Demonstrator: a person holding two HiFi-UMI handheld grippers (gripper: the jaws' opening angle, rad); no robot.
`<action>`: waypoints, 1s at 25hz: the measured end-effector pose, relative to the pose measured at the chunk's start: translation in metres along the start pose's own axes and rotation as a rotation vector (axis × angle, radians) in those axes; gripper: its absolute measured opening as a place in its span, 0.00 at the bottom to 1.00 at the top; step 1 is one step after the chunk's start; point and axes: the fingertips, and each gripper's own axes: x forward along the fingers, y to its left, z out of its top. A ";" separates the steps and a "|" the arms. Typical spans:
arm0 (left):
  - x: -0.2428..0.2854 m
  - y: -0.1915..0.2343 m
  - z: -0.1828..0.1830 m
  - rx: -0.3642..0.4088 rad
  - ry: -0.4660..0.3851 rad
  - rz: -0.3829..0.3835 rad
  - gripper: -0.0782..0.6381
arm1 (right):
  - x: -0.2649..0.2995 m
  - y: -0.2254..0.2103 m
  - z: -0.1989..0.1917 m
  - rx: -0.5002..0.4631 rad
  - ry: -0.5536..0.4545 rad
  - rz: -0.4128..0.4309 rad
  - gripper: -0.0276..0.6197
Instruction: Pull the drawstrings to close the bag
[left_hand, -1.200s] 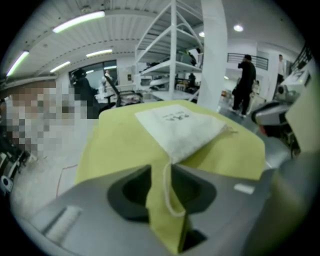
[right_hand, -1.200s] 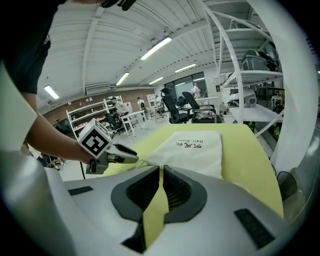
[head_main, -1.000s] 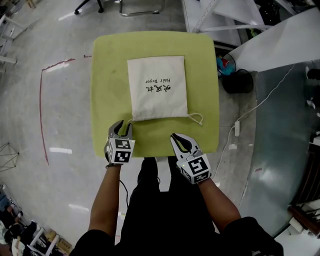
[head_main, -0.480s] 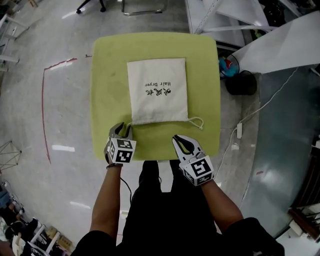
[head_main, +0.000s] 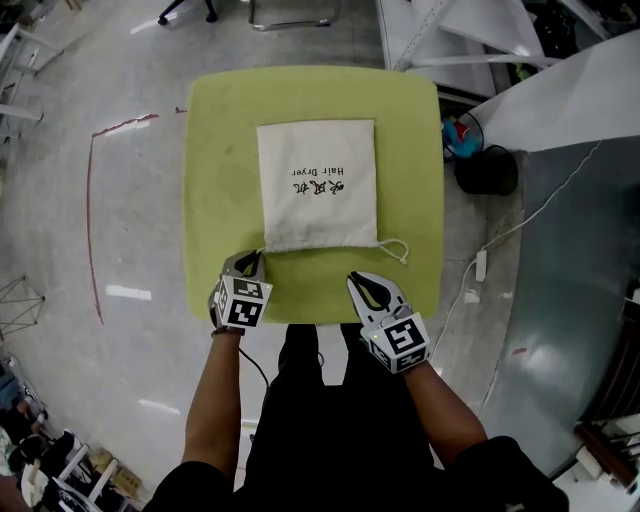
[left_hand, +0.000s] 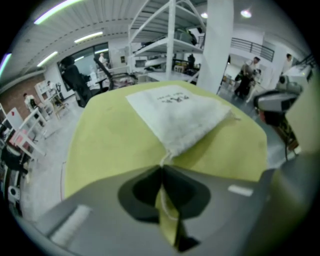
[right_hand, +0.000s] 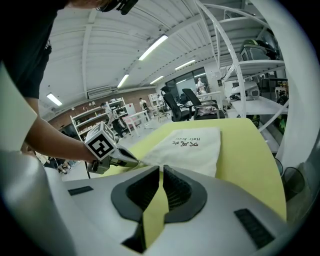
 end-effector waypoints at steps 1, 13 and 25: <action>0.000 0.000 0.000 0.007 0.003 -0.002 0.13 | 0.000 0.000 0.000 0.001 0.001 0.002 0.05; -0.014 0.004 0.007 0.175 0.031 0.125 0.12 | 0.001 -0.006 -0.003 -0.015 0.009 -0.008 0.05; -0.024 -0.002 0.015 0.181 -0.015 0.142 0.12 | -0.013 -0.115 -0.021 -0.343 0.202 -0.166 0.05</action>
